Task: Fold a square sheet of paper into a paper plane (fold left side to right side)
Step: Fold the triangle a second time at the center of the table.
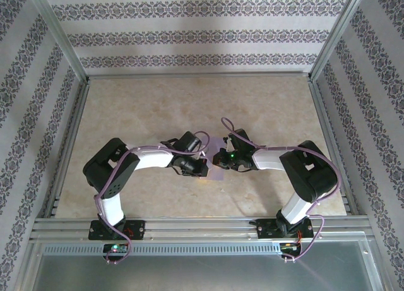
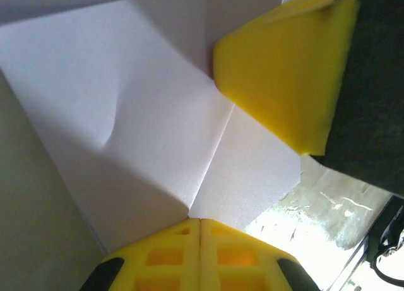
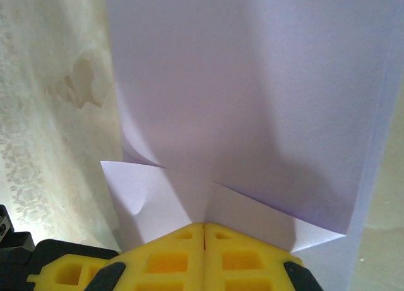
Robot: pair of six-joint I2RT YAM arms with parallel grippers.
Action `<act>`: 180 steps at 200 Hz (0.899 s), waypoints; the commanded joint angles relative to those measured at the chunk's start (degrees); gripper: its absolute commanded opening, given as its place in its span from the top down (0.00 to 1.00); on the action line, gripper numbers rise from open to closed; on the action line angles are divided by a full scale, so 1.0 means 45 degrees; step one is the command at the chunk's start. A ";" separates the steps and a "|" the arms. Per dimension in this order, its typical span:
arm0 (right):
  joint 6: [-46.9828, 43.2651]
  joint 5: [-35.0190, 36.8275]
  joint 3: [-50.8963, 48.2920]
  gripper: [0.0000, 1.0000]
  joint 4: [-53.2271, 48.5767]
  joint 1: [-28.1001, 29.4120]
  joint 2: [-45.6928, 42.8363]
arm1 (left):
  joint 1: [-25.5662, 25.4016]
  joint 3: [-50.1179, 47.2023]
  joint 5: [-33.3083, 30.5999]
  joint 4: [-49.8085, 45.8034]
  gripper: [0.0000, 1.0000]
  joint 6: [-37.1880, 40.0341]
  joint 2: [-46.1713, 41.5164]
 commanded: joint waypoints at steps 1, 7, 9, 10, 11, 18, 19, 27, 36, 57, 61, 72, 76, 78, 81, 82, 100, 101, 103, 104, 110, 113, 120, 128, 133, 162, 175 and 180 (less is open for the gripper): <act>-0.0182 0.0907 -0.0208 1.00 -0.1379 -0.0207 0.0669 | -0.0090 -0.0642 -0.0338 -0.1084 1.00 0.0381 -0.0231; -0.0199 0.0912 -0.0193 1.00 -0.1389 -0.0207 0.0668 | -0.0099 -0.0708 -0.0367 -0.1062 1.00 0.0348 -0.0251; -0.0201 0.0907 -0.0189 1.00 -0.1387 -0.0207 0.0670 | -0.0099 -0.0731 -0.0377 -0.1043 1.00 0.0334 -0.0258; -0.0201 0.0907 -0.0189 1.00 -0.1387 -0.0207 0.0670 | -0.0099 -0.0758 -0.0382 -0.1040 1.00 0.0329 -0.0260; -0.0201 0.0907 -0.0188 1.00 -0.1393 -0.0207 0.0668 | -0.0099 -0.0771 -0.0375 -0.1029 1.00 0.0316 -0.0270; -0.0216 0.0907 -0.0169 1.00 -0.1418 -0.0207 0.0667 | -0.0099 -0.0847 -0.0387 -0.0953 1.00 0.0267 -0.0299; -0.0218 0.0907 -0.0169 1.00 -0.1418 -0.0207 0.0667 | -0.0099 -0.0855 -0.0378 -0.0937 1.00 0.0266 -0.0309; -0.0238 0.0907 -0.0151 1.00 -0.1455 -0.0212 0.0667 | -0.0099 -0.0954 -0.0387 -0.0856 1.00 0.0192 -0.0339; -0.0258 0.0907 -0.0149 1.00 -0.1476 -0.0217 0.0648 | -0.0097 -0.1046 -0.0387 -0.0795 1.00 0.0134 -0.0370; -0.0299 0.0907 -0.0129 1.00 -0.1553 -0.0227 0.0618 | -0.0099 -0.1245 -0.0426 -0.0746 1.00 0.0079 -0.0467; -0.0316 0.0907 -0.0129 1.00 -0.1555 -0.0241 0.0609 | -0.0090 -0.1303 -0.0442 -0.0744 1.00 0.0070 -0.0502; -0.0328 0.0887 -0.0129 1.00 -0.1589 -0.0247 0.0590 | -0.0099 -0.1400 -0.0458 -0.0744 1.00 0.0050 -0.0561; -0.0351 0.0887 -0.0129 1.00 -0.1594 -0.0263 0.0589 | -0.0101 -0.1439 -0.0470 -0.0726 1.00 0.0031 -0.0587; -0.0356 0.0887 -0.0129 1.00 -0.1594 -0.0265 0.0579 | -0.0100 -0.1489 -0.0462 -0.0725 1.00 0.0016 -0.0606; -0.0360 0.0887 -0.0129 1.00 -0.1577 -0.0266 0.0561 | -0.0099 -0.1502 -0.0482 -0.0708 1.00 0.0011 -0.0614; -0.0369 0.0887 -0.0129 1.00 -0.1576 -0.0266 0.0565 | -0.0099 -0.1514 -0.0484 -0.0697 1.00 0.0011 -0.0633; -0.0407 0.0849 -0.0110 1.00 -0.1565 -0.0266 0.0532 | -0.0099 -0.1735 -0.0479 -0.0599 1.00 -0.0095 -0.0725; -0.0402 0.0849 -0.0110 1.00 -0.1560 -0.0266 0.0531 | -0.0099 -0.1748 -0.0472 -0.0594 1.00 -0.0101 -0.0737; -0.0398 0.0848 -0.0110 1.00 -0.1551 -0.0266 0.0531 | -0.0099 -0.1772 -0.0472 -0.0565 1.00 -0.0115 -0.0746; -0.0407 0.0848 -0.0110 1.00 -0.1553 -0.0266 0.0531 | -0.0099 -0.1796 -0.0479 -0.0567 1.00 -0.0120 -0.0748; -0.0423 0.0829 -0.0093 1.00 -0.1554 -0.0266 0.0530 | -0.0099 -0.1890 -0.0483 -0.0486 1.00 -0.0172 -0.0796; -0.0434 0.0812 -0.0091 1.00 -0.1555 -0.0266 0.0530 | -0.0085 -0.1923 -0.0458 -0.0446 1.00 -0.0198 -0.0831; -0.0469 0.0780 -0.0072 1.00 -0.1540 -0.0267 0.0501 | -0.0099 -0.2008 -0.0447 -0.0345 1.00 -0.0260 -0.0870; -0.0474 0.0734 -0.0071 1.00 -0.1483 -0.0266 0.0493 | -0.0102 -0.2105 -0.0416 -0.0222 1.00 -0.0347 -0.0956; -0.0467 0.0698 -0.0071 1.00 -0.1415 -0.0266 0.0473 | -0.0082 -0.2167 -0.0393 -0.0121 1.00 -0.0392 -0.0997; -0.0441 0.0336 0.0087 1.00 -0.1068 -0.0266 0.0122 | -0.0018 -0.2320 -0.0190 0.0485 1.00 -0.0659 -0.1508; -0.0462 0.0214 0.0300 1.00 -0.1076 -0.0266 -0.0187 | 0.0119 -0.2365 0.0014 0.1006 1.00 -0.0878 -0.1873; -0.0472 0.0186 0.0379 1.00 -0.1086 -0.0271 -0.0323 | 0.0180 -0.2403 0.0077 0.1226 1.00 -0.0983 -0.2030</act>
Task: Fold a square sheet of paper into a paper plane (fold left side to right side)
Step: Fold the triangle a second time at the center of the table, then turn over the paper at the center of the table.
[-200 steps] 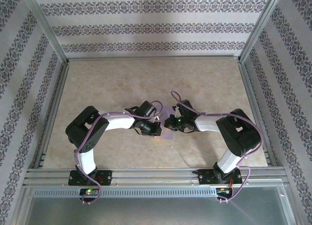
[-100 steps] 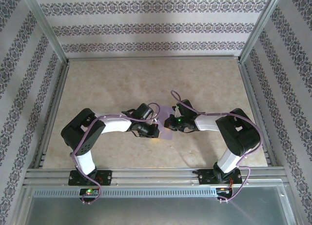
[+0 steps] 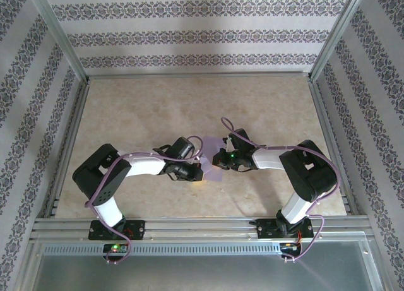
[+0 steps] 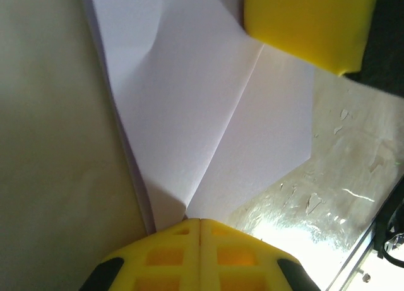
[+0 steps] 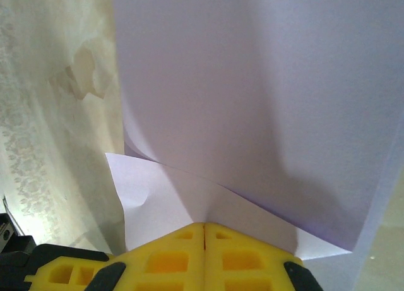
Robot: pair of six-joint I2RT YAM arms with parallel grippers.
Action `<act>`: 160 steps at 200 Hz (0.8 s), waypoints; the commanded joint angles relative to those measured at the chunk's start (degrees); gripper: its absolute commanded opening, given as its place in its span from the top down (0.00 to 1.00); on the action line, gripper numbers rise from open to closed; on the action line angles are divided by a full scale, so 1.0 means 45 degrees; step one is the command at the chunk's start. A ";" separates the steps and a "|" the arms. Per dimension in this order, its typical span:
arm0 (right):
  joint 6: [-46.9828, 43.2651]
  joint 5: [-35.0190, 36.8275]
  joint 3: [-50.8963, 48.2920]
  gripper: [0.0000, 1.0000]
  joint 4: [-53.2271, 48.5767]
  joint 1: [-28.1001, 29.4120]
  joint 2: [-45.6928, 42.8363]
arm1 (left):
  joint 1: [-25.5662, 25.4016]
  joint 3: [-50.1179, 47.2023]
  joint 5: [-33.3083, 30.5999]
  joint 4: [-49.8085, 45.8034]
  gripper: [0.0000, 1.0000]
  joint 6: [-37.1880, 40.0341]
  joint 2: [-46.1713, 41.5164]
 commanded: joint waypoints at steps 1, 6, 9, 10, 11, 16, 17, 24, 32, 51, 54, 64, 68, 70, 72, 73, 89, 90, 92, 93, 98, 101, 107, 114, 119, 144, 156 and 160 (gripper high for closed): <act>-0.0328 0.0554 0.0287 1.00 -0.0887 -0.0205 -0.0384 | 0.0167 -0.0413 0.0293 -0.0006 1.00 -0.0547 -0.0679; -0.0320 0.0516 0.0374 1.00 -0.0904 -0.0227 -0.0549 | 0.0253 -0.0430 0.0339 0.0182 1.00 -0.0641 -0.0835; -0.0327 0.0506 0.0424 1.00 -0.0906 -0.0231 -0.0670 | 0.0294 -0.0442 0.0373 0.0305 1.00 -0.0687 -0.0913; -0.0323 0.0505 0.0443 1.00 -0.0907 -0.0232 -0.0700 | 0.0312 -0.0442 0.0378 0.0340 1.00 -0.0706 -0.0959; -0.0331 0.0505 0.0462 1.00 -0.0907 -0.0232 -0.0744 | 0.0331 -0.0453 0.0380 0.0378 1.00 -0.0725 -0.0992; -0.0337 0.0487 0.0541 1.00 -0.0926 -0.0242 -0.0925 | 0.0410 -0.0463 0.0368 0.0513 1.00 -0.0785 -0.1153; -0.0328 0.0486 0.0550 0.99 -0.0926 -0.0247 -0.0964 | 0.0429 -0.0473 0.0366 0.0532 1.00 -0.0804 -0.1187; -0.0343 0.0502 0.0617 0.95 -0.0955 -0.0267 -0.1256 | 0.0550 -0.0500 0.0329 0.0706 0.99 -0.0868 -0.1400; -0.0397 0.0578 0.0693 0.91 -0.1029 -0.0307 -0.1616 | 0.0694 -0.0494 0.0255 0.0829 0.94 -0.0896 -0.1607; -0.0634 0.0987 0.0689 0.80 -0.1501 -0.0508 -0.2513 | 0.1034 -0.0441 -0.0040 0.1029 0.82 -0.0939 -0.1919; -0.0696 0.1051 0.0664 0.79 -0.1582 -0.0555 -0.2642 | 0.1092 -0.0416 -0.0046 0.1048 0.79 -0.0939 -0.1920; -0.0913 0.1247 0.0520 0.73 -0.1830 -0.0740 -0.3119 | 0.1268 -0.0338 -0.0083 0.1206 0.73 -0.0910 -0.1877; -0.1001 0.1347 0.0461 0.71 -0.1936 -0.0818 -0.3304 | 0.1328 -0.0251 -0.0086 0.1249 0.70 -0.0891 -0.1816; -0.1051 0.1399 0.0423 0.69 -0.1984 -0.0857 -0.3385 | 0.1351 -0.0210 -0.0081 0.1268 0.69 -0.0873 -0.1784; -0.1098 0.1441 0.0384 0.68 -0.2060 -0.0896 -0.3497 | 0.1372 -0.0175 -0.0070 0.1287 0.68 -0.0864 -0.1747; -0.1119 0.1471 0.0364 0.67 -0.2089 -0.0916 -0.3539 | 0.1378 -0.0153 -0.0058 0.1290 0.67 -0.0853 -0.1718; -0.1399 0.1724 -0.0076 0.55 -0.2341 -0.1206 -0.4292 | 0.1443 0.0304 0.0115 0.1349 0.62 -0.0655 -0.1239; -0.1406 0.1749 -0.0110 0.54 -0.2347 -0.1227 -0.4337 | 0.1443 0.0341 0.0122 0.1341 0.62 -0.0641 -0.1200; -0.1421 0.1753 -0.0184 0.53 -0.2351 -0.1257 -0.4444 | 0.1444 0.0431 0.0137 0.1325 0.61 -0.0606 -0.1123; -0.1427 0.1754 -0.0212 0.52 -0.2371 -0.1282 -0.4471 | 0.1444 0.0473 0.0153 0.1319 0.61 -0.0597 -0.1084; -0.1432 0.1825 -0.0383 0.49 -0.2400 -0.1384 -0.4726 | 0.1429 0.0638 0.0250 0.1334 0.61 -0.0544 -0.0870; -0.1433 0.1846 -0.0496 0.47 -0.2407 -0.1433 -0.4859 | 0.1442 0.0739 0.0320 0.1338 0.60 -0.0516 -0.0737; -0.1423 0.1869 -0.0710 0.42 -0.2398 -0.1529 -0.5122 | 0.1438 0.0945 0.0420 0.1353 0.60 -0.0470 -0.0483; -0.1418 0.1872 -0.0950 0.38 -0.2416 -0.1624 -0.5450 | 0.1430 0.1150 0.0518 0.1434 0.60 -0.0470 -0.0217; -0.1413 0.1872 -0.1093 0.36 -0.2421 -0.1684 -0.5673 | 0.1443 0.1255 0.0575 0.1520 0.60 -0.0489 -0.0029; -0.1423 0.1781 -0.1648 0.27 -0.2667 -0.1794 -0.6500 | 0.1444 0.1735 0.0593 0.1736 0.60 -0.0448 0.0708; -0.1450 0.1665 -0.1812 0.26 -0.2789 -0.1814 -0.6730 | 0.1433 0.1951 0.0426 0.1644 0.62 -0.0339 0.0944; -0.1452 0.1629 -0.1860 0.26 -0.2846 -0.1831 -0.6789 | 0.1438 0.2021 0.0343 0.1598 0.64 -0.0289 0.0999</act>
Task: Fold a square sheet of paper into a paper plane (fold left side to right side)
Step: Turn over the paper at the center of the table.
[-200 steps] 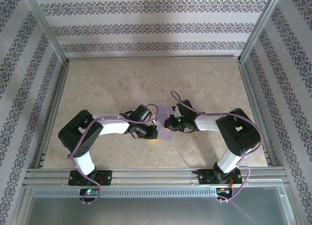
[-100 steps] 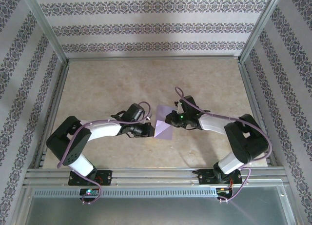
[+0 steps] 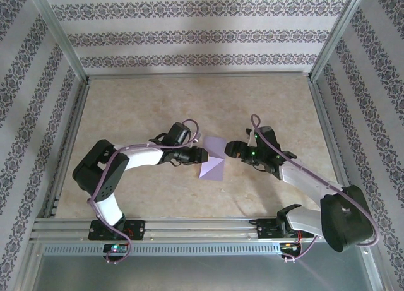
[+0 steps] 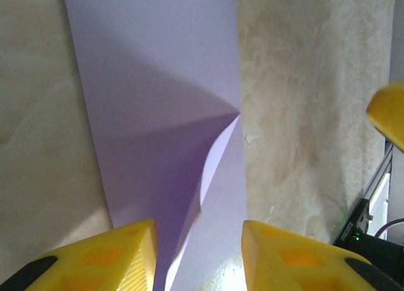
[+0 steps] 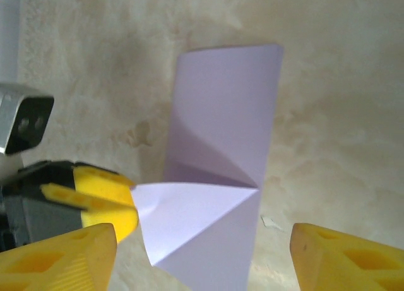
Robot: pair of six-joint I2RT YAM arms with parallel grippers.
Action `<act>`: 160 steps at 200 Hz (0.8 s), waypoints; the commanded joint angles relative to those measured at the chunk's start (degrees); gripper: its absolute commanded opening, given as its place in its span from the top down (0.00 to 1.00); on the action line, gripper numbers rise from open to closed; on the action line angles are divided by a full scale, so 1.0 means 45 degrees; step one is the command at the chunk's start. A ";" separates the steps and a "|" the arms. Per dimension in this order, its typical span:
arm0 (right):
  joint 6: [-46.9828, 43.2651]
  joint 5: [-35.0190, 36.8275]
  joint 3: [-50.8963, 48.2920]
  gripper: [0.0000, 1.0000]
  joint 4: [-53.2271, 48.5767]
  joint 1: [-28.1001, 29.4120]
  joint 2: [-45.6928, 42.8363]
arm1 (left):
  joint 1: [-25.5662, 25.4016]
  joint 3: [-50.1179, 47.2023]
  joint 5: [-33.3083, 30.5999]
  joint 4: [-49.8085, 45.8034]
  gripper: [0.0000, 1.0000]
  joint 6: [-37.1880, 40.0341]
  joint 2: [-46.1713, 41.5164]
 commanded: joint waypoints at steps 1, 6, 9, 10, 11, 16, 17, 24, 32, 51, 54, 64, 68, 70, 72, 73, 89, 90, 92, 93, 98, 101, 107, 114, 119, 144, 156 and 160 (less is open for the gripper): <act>-0.0160 0.0030 -0.0370 0.26 -0.0453 -0.0079 -0.0516 | 0.0100 0.0538 0.0003 0.0334 0.64 0.0432 0.0429; -0.0160 -0.0022 -0.0442 0.26 -0.0477 -0.0080 -0.0578 | 0.0103 0.0616 -0.0078 0.0275 0.66 0.0489 0.0495; -0.0160 -0.0057 -0.0471 0.26 -0.0514 -0.0080 -0.0600 | 0.0103 0.0648 -0.0116 0.0234 0.68 0.0521 0.0529; -0.0160 -0.0065 -0.0485 0.26 -0.0507 -0.0080 -0.0605 | 0.0093 0.0655 -0.0134 0.0213 0.68 0.0539 0.0540; -0.0160 -0.0079 -0.0491 0.26 -0.0513 -0.0080 -0.0618 | 0.0089 0.0679 -0.0153 0.0193 0.69 0.0557 0.0545; -0.0160 -0.0150 -0.0537 0.26 -0.0510 -0.0080 -0.0647 | 0.0086 0.0737 -0.0240 0.0124 0.71 0.0618 0.0586; -0.0160 -0.0160 -0.0547 0.27 -0.0505 -0.0080 -0.0658 | 0.0095 0.0759 -0.0255 0.0119 0.72 0.0626 0.0588; -0.0160 -0.0242 -0.0599 0.29 -0.0493 -0.0070 -0.0670 | 0.0095 0.0813 -0.0335 0.0068 0.76 0.0700 0.0613; -0.0180 -0.0361 -0.0642 0.33 -0.0446 -0.0080 -0.0653 | 0.0086 0.0818 -0.0386 0.0065 0.81 0.0715 0.0613; -0.0146 -0.0800 -0.0635 0.42 -0.0227 -0.0056 -0.0381 | 0.0084 0.0647 -0.0459 0.0293 0.94 0.0641 0.0461; -0.0100 -0.0872 -0.0625 0.43 -0.0150 -0.0033 -0.0319 | 0.0101 0.0571 -0.0489 0.0346 0.95 0.0606 0.0415; 0.0040 -0.1151 -0.0576 0.45 0.0127 0.0036 -0.0038 | 0.0091 0.0335 -0.0578 0.0626 0.98 0.0476 0.0196; 0.0101 -0.1251 -0.0561 0.46 0.0257 0.0097 0.0079 | 0.0095 0.0208 -0.0625 0.0759 0.99 0.0401 0.0106; 0.0135 -0.1300 -0.0548 0.46 0.0320 0.0120 0.0138 | 0.0096 0.0134 -0.0646 0.0837 0.99 0.0361 0.0049; 0.0163 -0.1342 -0.0540 0.46 0.0399 0.0156 0.0201 | 0.0087 0.0067 -0.0657 0.0924 0.99 0.0332 0.0005; 0.0187 -0.1352 -0.0538 0.46 0.0438 0.0174 0.0234 | 0.0085 0.0053 -0.0668 0.0968 0.99 0.0297 -0.0025; 0.0484 -0.1515 -0.0450 0.46 0.1081 0.0508 0.0727 | 0.0100 -0.0637 -0.0710 0.2085 1.00 -0.0257 -0.0461; 0.0514 -0.1517 -0.0445 0.46 0.1131 0.0526 0.0761 | 0.0102 -0.0680 -0.0705 0.2164 1.00 -0.0280 -0.0483; 0.0560 -0.1518 -0.0441 0.46 0.1226 0.0579 0.0821 | 0.0103 -0.0761 -0.0701 0.2321 1.00 -0.0361 -0.0533; 0.0591 -0.1518 -0.0440 0.46 0.1281 0.0601 0.0857 | 0.0103 -0.0791 -0.0700 0.2389 1.00 -0.0391 -0.0558; 0.0726 -0.1514 -0.0439 0.46 0.1539 0.0692 0.1016 | 0.0103 -0.0969 -0.0732 0.2683 1.00 -0.0544 -0.0670; 0.0822 -0.1532 -0.0435 0.46 0.1708 0.0742 0.1113 | 0.0101 -0.1042 -0.0755 0.2825 1.00 -0.0614 -0.0737; 0.0997 -0.1538 -0.0458 0.46 0.2053 0.0824 0.1324 | 0.0102 -0.1184 -0.0822 0.2986 1.00 -0.0712 -0.0874; 0.1213 -0.1538 -0.0449 0.46 0.2438 0.0945 0.1560 | 0.0090 -0.1278 -0.0914 0.3079 1.00 -0.0767 -0.1029; 0.1331 -0.1538 -0.0444 0.46 0.2677 0.1021 0.1739 | 0.0093 -0.1335 -0.0962 0.3118 1.00 -0.0786 -0.1129; 0.1757 -0.1596 -0.0229 0.43 0.3675 0.1368 0.2604 | 0.0103 -0.1543 -0.1094 0.3124 1.00 -0.0757 -0.1489; 0.1952 -0.1577 -0.0205 0.42 0.4225 0.1479 0.2992 | 0.0091 -0.1599 -0.1090 0.3082 1.00 -0.0772 -0.1539; 0.2010 -0.1549 -0.0172 0.43 0.4397 0.1514 0.3108 | 0.0091 -0.1623 -0.1088 0.3109 1.00 -0.0787 -0.1558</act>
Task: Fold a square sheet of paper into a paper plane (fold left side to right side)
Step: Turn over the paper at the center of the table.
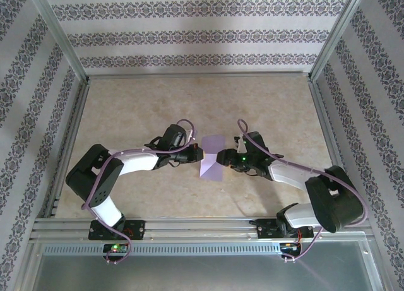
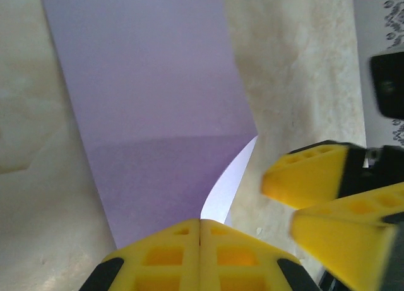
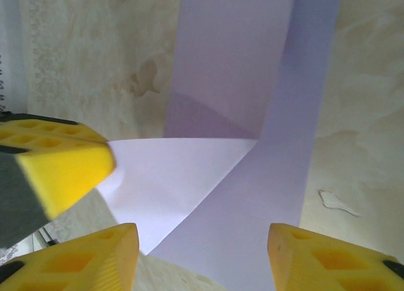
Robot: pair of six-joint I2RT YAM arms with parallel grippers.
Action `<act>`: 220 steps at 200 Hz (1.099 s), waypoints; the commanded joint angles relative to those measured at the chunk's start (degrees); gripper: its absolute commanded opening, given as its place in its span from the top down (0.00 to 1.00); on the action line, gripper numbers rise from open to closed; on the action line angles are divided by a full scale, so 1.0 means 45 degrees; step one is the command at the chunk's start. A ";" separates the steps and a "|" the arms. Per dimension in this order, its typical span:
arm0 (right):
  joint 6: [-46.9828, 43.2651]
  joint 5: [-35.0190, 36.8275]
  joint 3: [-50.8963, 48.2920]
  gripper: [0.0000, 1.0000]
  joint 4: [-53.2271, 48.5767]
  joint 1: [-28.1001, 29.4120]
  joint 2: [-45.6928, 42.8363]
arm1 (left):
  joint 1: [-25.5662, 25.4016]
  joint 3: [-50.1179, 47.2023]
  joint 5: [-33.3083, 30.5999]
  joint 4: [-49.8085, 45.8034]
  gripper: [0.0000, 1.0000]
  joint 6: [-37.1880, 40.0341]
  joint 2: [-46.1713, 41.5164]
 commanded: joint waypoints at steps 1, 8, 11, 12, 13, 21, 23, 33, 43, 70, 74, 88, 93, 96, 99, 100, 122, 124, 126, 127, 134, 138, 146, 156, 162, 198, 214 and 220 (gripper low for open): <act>0.0659 -0.0145 0.0341 0.43 0.1724 0.0240 0.0603 | 0.0088 -0.0233 -0.0239 0.0808 1.00 -0.0216 -0.0359; 0.0725 -0.0121 0.0368 0.43 0.1990 0.0287 0.0794 | 0.0102 -0.0295 -0.0237 0.0912 1.00 -0.0288 -0.0397; 0.0755 -0.0120 0.0387 0.43 0.2093 0.0302 0.0878 | 0.0103 -0.0337 -0.0225 0.0956 1.00 -0.0310 -0.0390; 0.0750 -0.0120 0.0390 0.43 0.2130 0.0307 0.0919 | 0.0103 -0.0358 -0.0232 0.0983 1.00 -0.0313 -0.0389; 0.0758 -0.0120 0.0391 0.43 0.2168 0.0310 0.0959 | 0.0093 -0.0359 -0.0236 0.1006 1.00 -0.0334 -0.0389; 0.0794 -0.0100 0.0470 0.43 0.2408 0.0360 0.1186 | 0.0103 -0.0423 -0.0238 0.1110 1.00 -0.0391 -0.0389; 0.0807 -0.0115 0.0485 0.44 0.2471 0.0368 0.1246 | 0.0103 -0.0424 -0.0235 0.1118 1.00 -0.0393 -0.0389; 0.0839 -0.0138 0.0620 0.45 0.2746 0.0419 0.1569 | 0.0101 -0.0434 -0.0256 0.1098 1.00 -0.0383 -0.0369; 0.0887 -0.0154 0.0754 0.46 0.2964 0.0467 0.1900 | 0.0099 -0.0385 -0.0266 0.1031 1.00 -0.0353 -0.0331; 0.1104 -0.0242 0.1026 0.51 0.3687 0.0581 0.2678 | 0.0103 -0.0379 -0.0361 0.0854 1.00 -0.0258 -0.0334; 0.1116 -0.0235 0.1051 0.52 0.3741 0.0600 0.2747 | 0.0102 -0.0370 -0.0371 0.0834 1.00 -0.0242 -0.0330; 0.1080 -0.0160 0.1144 0.55 0.3768 0.0644 0.2888 | 0.0103 -0.0351 -0.0435 0.0739 1.00 -0.0210 -0.0311; 0.1063 -0.0130 0.1164 0.57 0.3796 0.0644 0.2910 | 0.0093 -0.0350 -0.0490 0.0708 1.00 -0.0218 -0.0291; 0.1054 -0.0118 0.1163 0.58 0.3806 0.0661 0.2927 | 0.0102 -0.0344 -0.0498 0.0689 1.00 -0.0218 -0.0276; 0.1048 -0.0093 0.1160 0.60 0.3821 0.0664 0.2937 | 0.0103 -0.0333 -0.0512 0.0665 1.00 -0.0216 -0.0257; 0.1043 -0.0087 0.1157 0.60 0.3824 0.0664 0.2935 | 0.0103 -0.0327 -0.0522 0.0661 0.99 -0.0207 -0.0255; 0.0936 0.0063 0.1118 0.69 0.3778 0.0683 0.2879 | 0.0103 -0.0273 -0.0767 0.0385 0.90 -0.0143 -0.0213; 0.0925 0.0073 0.1106 0.70 0.3785 0.0683 0.2875 | 0.0103 -0.0275 -0.0797 0.0336 0.89 -0.0126 -0.0213; 0.0922 0.0099 0.1089 0.72 0.3787 0.0683 0.2860 | 0.0103 -0.0265 -0.0843 0.0290 0.88 -0.0107 -0.0222; 0.0912 0.0107 0.1083 0.72 0.3787 0.0683 0.2847 | 0.0103 -0.0254 -0.0854 0.0259 0.87 -0.0094 -0.0237; 0.0902 0.0195 0.1039 0.75 0.3787 0.0683 0.2773 | 0.0103 -0.0255 -0.0963 0.0093 0.82 -0.0045 -0.0287; 0.0897 0.0238 0.1002 0.77 0.3770 0.0683 0.2716 | 0.0103 -0.0245 -0.1041 0.0014 0.80 -0.0023 -0.0348; 0.0835 0.0333 0.0945 0.80 0.3732 0.0683 0.2596 | 0.0117 -0.0282 -0.1213 -0.0133 0.77 0.0025 -0.0481; 0.0740 0.0431 0.0940 0.84 0.3603 0.0664 0.2400 | 0.0160 -0.0340 -0.1391 -0.0318 0.73 0.0055 -0.0733; 0.0656 0.0480 0.0940 0.87 0.3508 0.0664 0.2269 | 0.0209 -0.0395 -0.1492 -0.0408 0.71 0.0059 -0.0905; 0.0206 0.0531 0.0993 0.98 0.3310 0.0346 0.1272 | 0.0745 -0.1047 -0.1682 -0.0538 0.44 -0.0296 -0.2518; -0.0009 0.0357 0.1046 0.99 0.3336 0.0078 0.0582 | 0.1127 -0.1429 -0.1377 -0.0406 0.25 -0.0800 -0.3394; -0.0067 0.0271 0.1071 0.99 0.3384 -0.0037 0.0318 | 0.1339 -0.1575 -0.1063 -0.0203 0.21 -0.1034 -0.3702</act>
